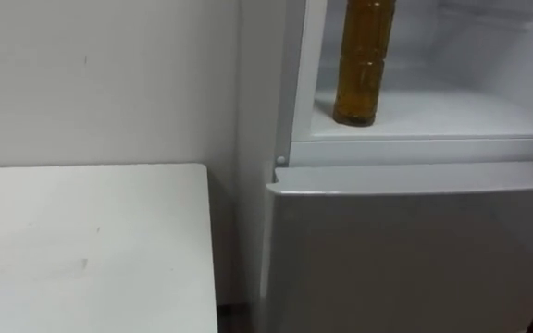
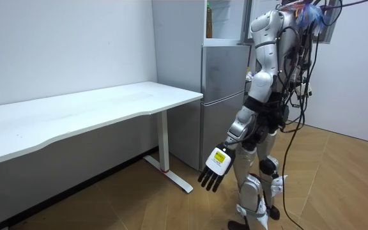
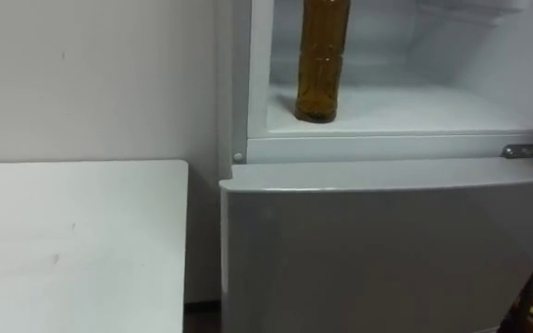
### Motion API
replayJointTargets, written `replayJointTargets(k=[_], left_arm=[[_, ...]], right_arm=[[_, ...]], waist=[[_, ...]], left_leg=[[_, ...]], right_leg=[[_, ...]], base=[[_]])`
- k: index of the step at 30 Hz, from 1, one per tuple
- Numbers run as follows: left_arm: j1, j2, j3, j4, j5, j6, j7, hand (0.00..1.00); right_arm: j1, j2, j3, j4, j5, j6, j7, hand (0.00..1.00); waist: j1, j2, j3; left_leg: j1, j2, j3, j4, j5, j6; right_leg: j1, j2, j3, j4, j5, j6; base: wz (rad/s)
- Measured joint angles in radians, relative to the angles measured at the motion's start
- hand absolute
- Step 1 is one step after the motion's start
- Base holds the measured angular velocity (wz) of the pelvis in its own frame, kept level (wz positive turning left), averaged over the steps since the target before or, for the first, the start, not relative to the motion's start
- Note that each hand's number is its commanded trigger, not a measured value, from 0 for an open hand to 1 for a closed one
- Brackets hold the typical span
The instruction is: Put the bottle in the upper fridge
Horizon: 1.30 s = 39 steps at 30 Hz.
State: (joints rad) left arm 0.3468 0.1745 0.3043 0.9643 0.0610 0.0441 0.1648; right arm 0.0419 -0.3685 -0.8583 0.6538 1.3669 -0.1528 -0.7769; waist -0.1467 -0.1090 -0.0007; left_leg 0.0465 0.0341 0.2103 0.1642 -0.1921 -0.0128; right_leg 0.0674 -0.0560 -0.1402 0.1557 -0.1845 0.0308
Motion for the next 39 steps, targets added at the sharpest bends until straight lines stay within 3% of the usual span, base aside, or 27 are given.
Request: replayJointTargets(k=[7,11,15,22,29,39], left_arm=[[0.000,0.001,0.011,-0.003,0.001,0.001,-0.003,0.00],[-0.006,0.003,0.011,-0.001,0.007,0.000,-0.015,0.00],[-0.003,0.004,0.011,0.003,0.008,0.000,-0.023,0.00],[-0.003,0.004,0.010,0.003,0.008,-0.005,-0.021,0.00],[-0.002,0.002,0.034,0.013,0.009,-0.006,-0.019,0.00],[0.000,-0.001,0.091,0.048,0.013,-0.008,-0.025,0.00]], right_arm=[[-0.042,-0.073,-0.037,-0.001,0.020,0.000,-0.022,0.00],[-0.079,-0.150,-0.036,-0.001,0.018,-0.003,-0.058,0.00],[-0.103,-0.209,-0.037,0.003,0.013,-0.042,-0.084,0.00],[-0.148,-0.229,-0.038,0.004,-0.003,-0.054,-0.099,0.00],[-0.180,-0.307,-0.038,-0.003,-0.007,-0.074,-0.107,0.00],[-0.213,-0.308,-0.039,-0.069,0.003,-0.075,-0.107,0.00]], waist=[[-0.014,0.004,0.0007],[-0.014,0.001,0.0016],[-0.017,-0.005,0.0018],[-0.026,-0.018,0.0007],[-0.037,-0.015,-0.0001],[-0.038,-0.003,-0.0039]], left_leg=[[0.002,0.000,0.000,-0.001,0.000,0.000],[0.005,0.000,0.001,-0.001,0.000,0.000],[0.001,0.001,-0.005,0.002,0.000,0.000],[0.000,0.001,-0.010,0.006,0.000,0.000],[-0.003,0.004,-0.007,0.005,-0.001,-0.001],[0.012,0.007,0.003,0.004,-0.001,-0.001]], right_leg=[[0.000,0.000,0.000,0.001,0.000,0.000],[-0.002,0.000,0.000,0.001,0.000,0.000],[-0.001,0.000,-0.008,-0.002,0.000,0.000],[0.002,0.000,-0.014,-0.003,0.000,0.000],[0.001,0.003,-0.012,-0.001,0.000,-0.001],[-0.013,0.004,0.000,0.027,0.002,-0.003]], base=[[0.00],[0.00],[0.05],[0.03],[-0.01],[-0.03]])
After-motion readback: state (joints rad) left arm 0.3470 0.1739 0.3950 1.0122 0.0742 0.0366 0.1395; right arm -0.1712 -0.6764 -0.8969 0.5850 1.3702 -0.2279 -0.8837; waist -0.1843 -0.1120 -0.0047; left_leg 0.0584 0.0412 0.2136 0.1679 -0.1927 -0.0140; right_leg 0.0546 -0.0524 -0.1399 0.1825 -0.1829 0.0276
